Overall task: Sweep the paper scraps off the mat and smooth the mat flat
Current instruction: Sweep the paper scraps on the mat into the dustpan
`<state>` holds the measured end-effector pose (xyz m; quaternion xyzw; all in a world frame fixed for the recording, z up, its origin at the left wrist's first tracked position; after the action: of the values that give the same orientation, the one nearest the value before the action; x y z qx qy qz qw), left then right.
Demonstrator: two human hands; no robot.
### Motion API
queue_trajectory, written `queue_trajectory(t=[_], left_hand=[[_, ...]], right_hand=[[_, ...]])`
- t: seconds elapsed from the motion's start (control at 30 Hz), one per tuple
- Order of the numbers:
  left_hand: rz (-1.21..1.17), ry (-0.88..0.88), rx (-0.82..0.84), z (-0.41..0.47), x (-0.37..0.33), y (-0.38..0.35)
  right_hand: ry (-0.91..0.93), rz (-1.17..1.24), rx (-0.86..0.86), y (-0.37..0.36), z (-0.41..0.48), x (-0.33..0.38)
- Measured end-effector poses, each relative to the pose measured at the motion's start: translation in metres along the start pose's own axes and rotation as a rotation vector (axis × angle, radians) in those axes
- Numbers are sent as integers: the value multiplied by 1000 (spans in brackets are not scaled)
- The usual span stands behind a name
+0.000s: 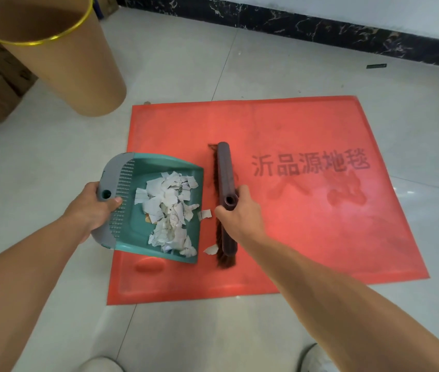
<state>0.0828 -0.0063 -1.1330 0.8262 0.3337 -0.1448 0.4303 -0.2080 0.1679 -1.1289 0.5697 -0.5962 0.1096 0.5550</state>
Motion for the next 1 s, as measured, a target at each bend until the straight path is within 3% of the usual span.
queue_trajectory(t=[0.33, 0.63, 1.0], left_hand=[[-78, 22, 14, -13, 17, -18], [-61, 20, 14, -13, 15, -19], [-75, 4, 0, -20, 7, -24]], right_hand=[[-59, 226, -56, -6, 5, 13], [80, 48, -191, 29, 20, 28], [33, -82, -121, 17, 14, 2]])
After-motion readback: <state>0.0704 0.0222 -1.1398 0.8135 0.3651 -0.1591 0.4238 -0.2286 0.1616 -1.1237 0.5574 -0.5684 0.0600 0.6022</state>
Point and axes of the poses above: each hand's wrist, its own z-axis towards the middle knuckle, its own y-axis out of the back of the hand, x = y × z, the point moved 7 cm from there along z, towards the middle knuckle, and after that the axes turned 3 degrees about y, right-handed, at the moved point
